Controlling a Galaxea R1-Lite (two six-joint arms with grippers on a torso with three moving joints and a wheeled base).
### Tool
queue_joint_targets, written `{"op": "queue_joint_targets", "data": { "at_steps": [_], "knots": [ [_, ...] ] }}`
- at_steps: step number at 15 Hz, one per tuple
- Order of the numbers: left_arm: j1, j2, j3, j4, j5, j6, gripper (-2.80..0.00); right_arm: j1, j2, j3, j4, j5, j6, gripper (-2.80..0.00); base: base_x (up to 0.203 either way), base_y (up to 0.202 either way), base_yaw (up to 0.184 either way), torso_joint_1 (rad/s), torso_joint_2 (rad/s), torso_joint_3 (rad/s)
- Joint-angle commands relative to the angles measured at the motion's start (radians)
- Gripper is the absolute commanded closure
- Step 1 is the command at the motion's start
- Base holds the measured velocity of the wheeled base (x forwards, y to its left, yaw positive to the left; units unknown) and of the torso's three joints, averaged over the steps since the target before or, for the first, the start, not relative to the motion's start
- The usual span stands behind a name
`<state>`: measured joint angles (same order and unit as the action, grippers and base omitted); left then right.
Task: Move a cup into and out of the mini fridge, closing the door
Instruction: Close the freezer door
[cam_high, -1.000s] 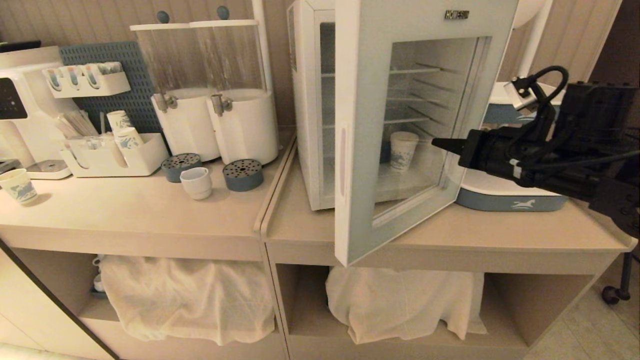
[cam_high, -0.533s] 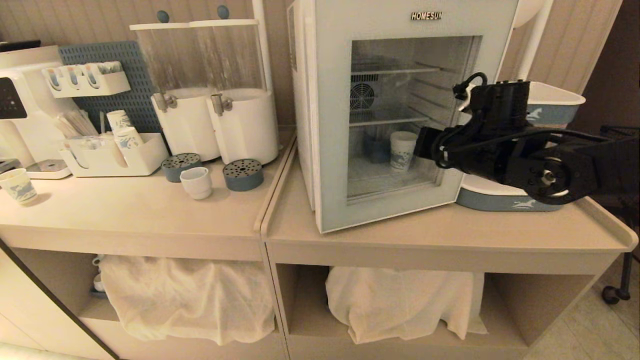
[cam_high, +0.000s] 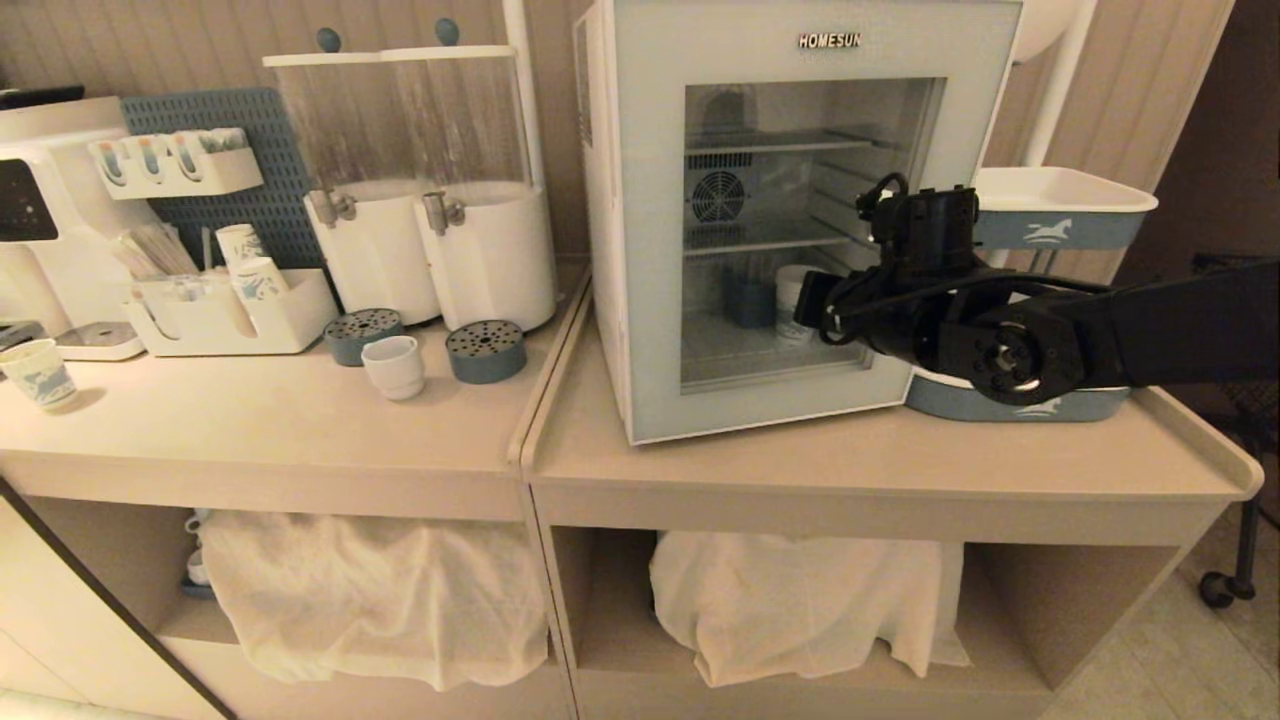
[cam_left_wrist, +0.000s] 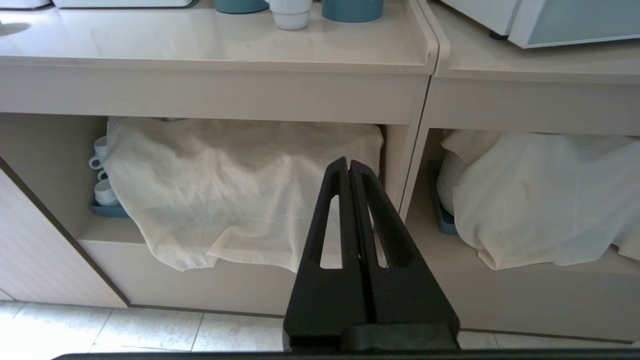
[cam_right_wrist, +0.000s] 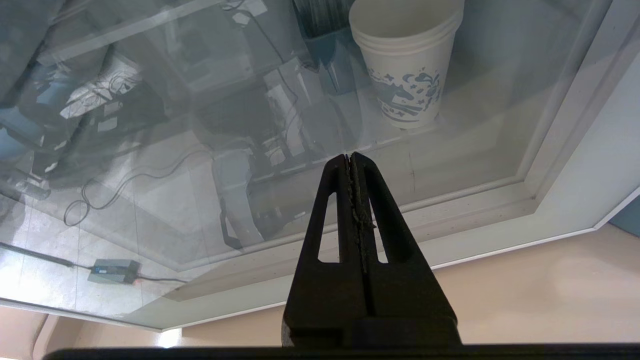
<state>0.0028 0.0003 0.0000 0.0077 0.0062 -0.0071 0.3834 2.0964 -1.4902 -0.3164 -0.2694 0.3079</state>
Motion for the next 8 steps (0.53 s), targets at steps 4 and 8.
{"op": "queue_joint_targets", "data": {
  "at_steps": [4,8],
  "knots": [
    [0.0,0.0,0.0,0.0,0.0,-0.001,0.0,0.0,-0.152,0.176,-0.007,0.011,-0.016,0.0,0.0,0.0,0.0,0.0,0.0,0.0],
    [0.0,0.0,0.0,0.0,0.0,-0.001,0.0,0.001,-0.552,0.485,-0.03,0.099,-0.11,0.0,0.0,0.0,0.0,0.0,0.0,0.0]
  ]
}}
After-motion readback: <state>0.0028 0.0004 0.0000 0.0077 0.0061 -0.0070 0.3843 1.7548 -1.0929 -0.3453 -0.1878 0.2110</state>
